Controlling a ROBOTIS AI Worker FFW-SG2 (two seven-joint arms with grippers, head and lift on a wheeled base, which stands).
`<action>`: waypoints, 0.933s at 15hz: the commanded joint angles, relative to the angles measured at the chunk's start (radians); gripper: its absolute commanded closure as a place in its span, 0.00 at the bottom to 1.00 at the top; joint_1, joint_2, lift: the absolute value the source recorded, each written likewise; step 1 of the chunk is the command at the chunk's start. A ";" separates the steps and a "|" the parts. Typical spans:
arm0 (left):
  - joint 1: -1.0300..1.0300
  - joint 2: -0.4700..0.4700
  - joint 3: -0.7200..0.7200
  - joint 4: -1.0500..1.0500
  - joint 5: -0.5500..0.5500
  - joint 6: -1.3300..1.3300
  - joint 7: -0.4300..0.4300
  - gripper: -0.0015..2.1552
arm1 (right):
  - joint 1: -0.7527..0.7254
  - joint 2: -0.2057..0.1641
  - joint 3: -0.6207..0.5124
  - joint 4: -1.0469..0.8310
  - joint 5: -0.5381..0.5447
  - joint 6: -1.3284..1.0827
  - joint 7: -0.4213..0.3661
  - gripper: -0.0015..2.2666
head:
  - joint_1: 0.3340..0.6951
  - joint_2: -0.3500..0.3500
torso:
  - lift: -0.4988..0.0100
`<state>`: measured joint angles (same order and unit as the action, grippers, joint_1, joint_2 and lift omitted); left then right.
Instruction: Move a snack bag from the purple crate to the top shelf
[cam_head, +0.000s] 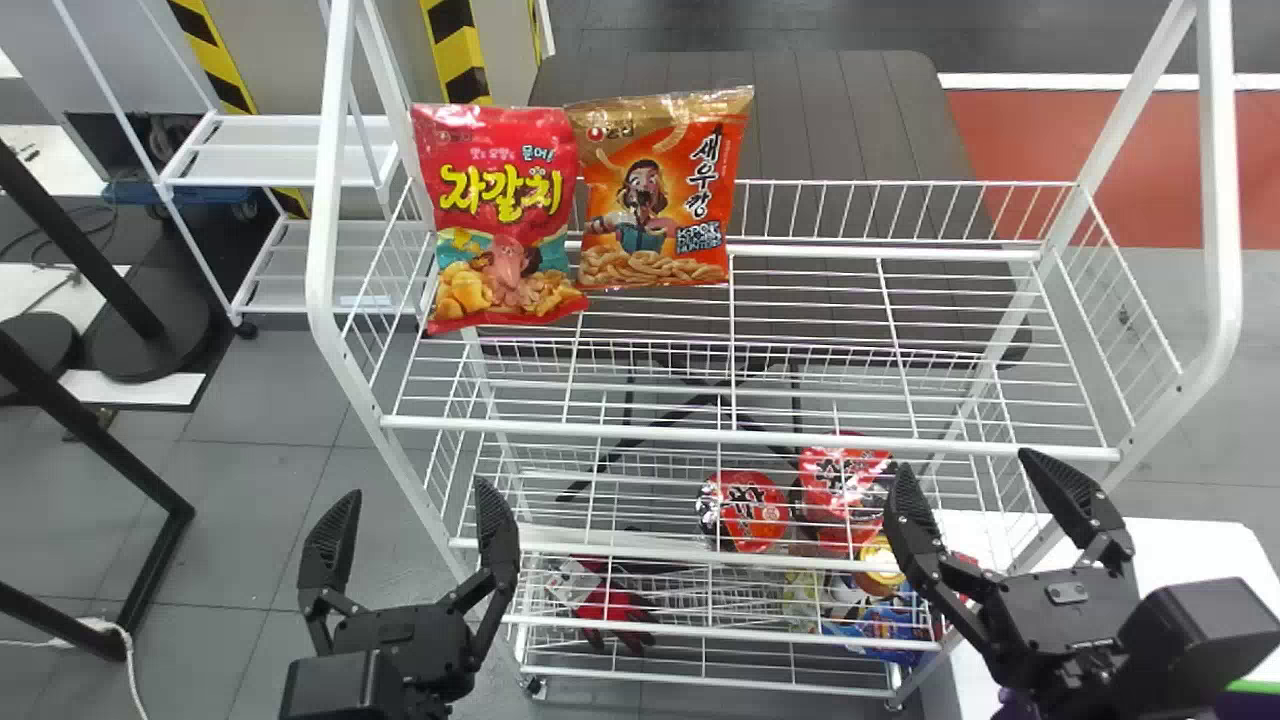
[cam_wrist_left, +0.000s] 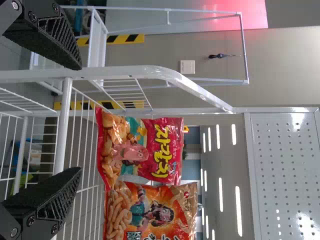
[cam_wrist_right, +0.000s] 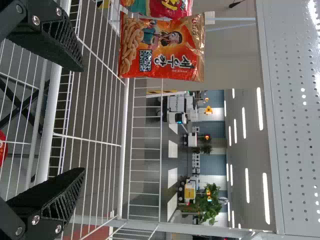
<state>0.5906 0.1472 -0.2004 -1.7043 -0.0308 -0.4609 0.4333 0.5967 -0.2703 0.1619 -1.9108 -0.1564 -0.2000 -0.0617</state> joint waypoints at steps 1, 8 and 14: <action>0.000 0.000 0.001 0.000 0.000 0.000 0.001 0.05 | 0.000 0.000 -0.001 0.002 0.000 0.000 -0.001 0.05 | 1.00 0.58 | 0.98; -0.002 0.000 0.001 0.002 0.000 0.000 -0.001 0.05 | 0.002 -0.001 -0.004 0.004 0.000 -0.003 -0.003 0.05 | 1.00 0.58 | 0.98; -0.002 -0.001 0.001 -0.002 0.000 0.006 -0.001 0.05 | 0.003 -0.004 -0.004 0.006 0.000 -0.006 -0.003 0.05 | 1.00 0.58 | 0.98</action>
<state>0.5890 0.1461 -0.1994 -1.7028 -0.0307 -0.4577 0.4326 0.5996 -0.2738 0.1580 -1.9063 -0.1565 -0.2049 -0.0644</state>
